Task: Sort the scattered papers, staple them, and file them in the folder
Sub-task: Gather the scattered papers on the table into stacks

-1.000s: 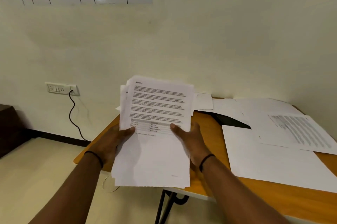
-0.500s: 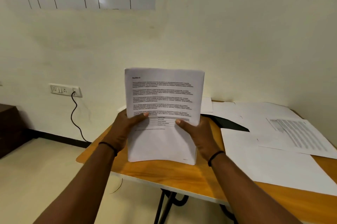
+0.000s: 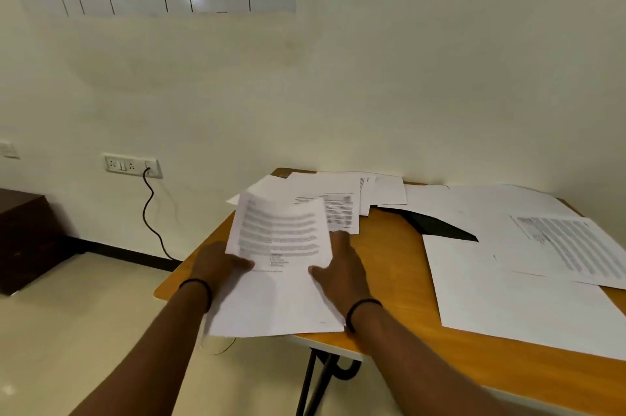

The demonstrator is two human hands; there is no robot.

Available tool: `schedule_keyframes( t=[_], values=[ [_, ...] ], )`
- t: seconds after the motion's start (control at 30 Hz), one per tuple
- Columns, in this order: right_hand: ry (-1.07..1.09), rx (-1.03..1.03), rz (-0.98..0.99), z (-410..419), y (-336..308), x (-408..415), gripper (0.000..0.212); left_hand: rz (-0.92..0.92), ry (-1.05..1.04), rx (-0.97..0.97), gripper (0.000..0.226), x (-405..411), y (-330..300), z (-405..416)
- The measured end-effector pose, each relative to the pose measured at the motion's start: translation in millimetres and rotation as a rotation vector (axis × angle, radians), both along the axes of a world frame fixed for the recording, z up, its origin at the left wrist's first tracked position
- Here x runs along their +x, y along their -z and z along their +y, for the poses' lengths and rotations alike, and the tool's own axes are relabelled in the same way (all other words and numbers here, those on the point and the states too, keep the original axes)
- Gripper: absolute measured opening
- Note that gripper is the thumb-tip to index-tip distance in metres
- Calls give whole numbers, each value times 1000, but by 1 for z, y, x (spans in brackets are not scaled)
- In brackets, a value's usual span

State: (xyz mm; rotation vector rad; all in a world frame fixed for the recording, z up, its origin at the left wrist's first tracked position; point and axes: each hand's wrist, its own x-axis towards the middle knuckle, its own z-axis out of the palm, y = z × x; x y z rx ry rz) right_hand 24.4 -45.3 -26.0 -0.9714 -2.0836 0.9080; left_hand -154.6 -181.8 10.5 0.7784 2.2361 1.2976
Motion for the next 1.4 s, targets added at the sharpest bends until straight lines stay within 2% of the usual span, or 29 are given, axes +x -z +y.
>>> schedule_keyframes(
  t=[0.03, 0.1, 0.17, 0.2, 0.27, 0.33, 0.43, 0.5, 0.53, 0.6, 0.7, 0.77, 0.83, 0.93, 1.03, 1.17, 1.23, 1.33, 1.4],
  values=[
    [23, 88, -121, -2, 8, -2, 48, 148, -72, -135, 18, -3, 7, -1],
    [73, 197, -270, -5, 13, -3, 31, 368, -130, -340, 38, -6, 18, 0],
    [73, 201, -276, -3, 14, -2, 25, 489, -161, -507, 60, -4, 19, 5],
    [65, 171, -235, -3, 13, -3, 24, 534, -184, -540, 65, 0, 16, 6],
    [47, 93, -119, 1, 11, 0, 20, 639, -216, -522, 63, 11, 7, 13],
    [53, 91, -41, 4, 7, 8, 12, 730, -227, -403, 56, 23, 4, 26],
    [184, 254, -81, 14, 2, 39, 14, 773, -129, -240, 52, 52, 7, 56],
    [284, 383, -134, 23, -1, 71, 11, 734, 23, -118, 46, 81, 8, 81],
    [327, 411, -182, 31, -1, 94, 18, 706, 126, -57, 42, 103, 9, 97],
    [382, 384, -362, 39, -4, 121, 45, 655, 278, 14, 39, 128, 14, 116],
    [455, 200, -669, 48, -6, 165, 94, 597, 367, 66, 38, 171, 26, 147],
    [464, 107, -721, 48, -3, 184, 107, 498, 381, 90, 40, 194, 32, 165],
    [456, 87, -715, 50, 1, 189, 105, 364, 370, 114, 42, 210, 34, 180],
    [457, 137, -695, 52, 5, 188, 91, 189, 341, 161, 44, 222, 36, 196],
    [434, 169, -638, 54, 7, 189, 84, 135, 307, 174, 54, 220, 37, 205],
    [346, 216, -525, 56, 8, 187, 77, 5, 339, 82, 76, 214, 27, 221],
    [338, 212, -399, 54, 6, 188, 71, -37, 298, 93, 72, 214, 25, 224],
    [428, 262, -217, 52, 6, 189, 62, -228, 165, 233, 64, 210, 28, 219],
    [487, 303, -123, 54, 8, 188, 58, -198, 111, 341, 33, 200, 27, 212]
  ],
)
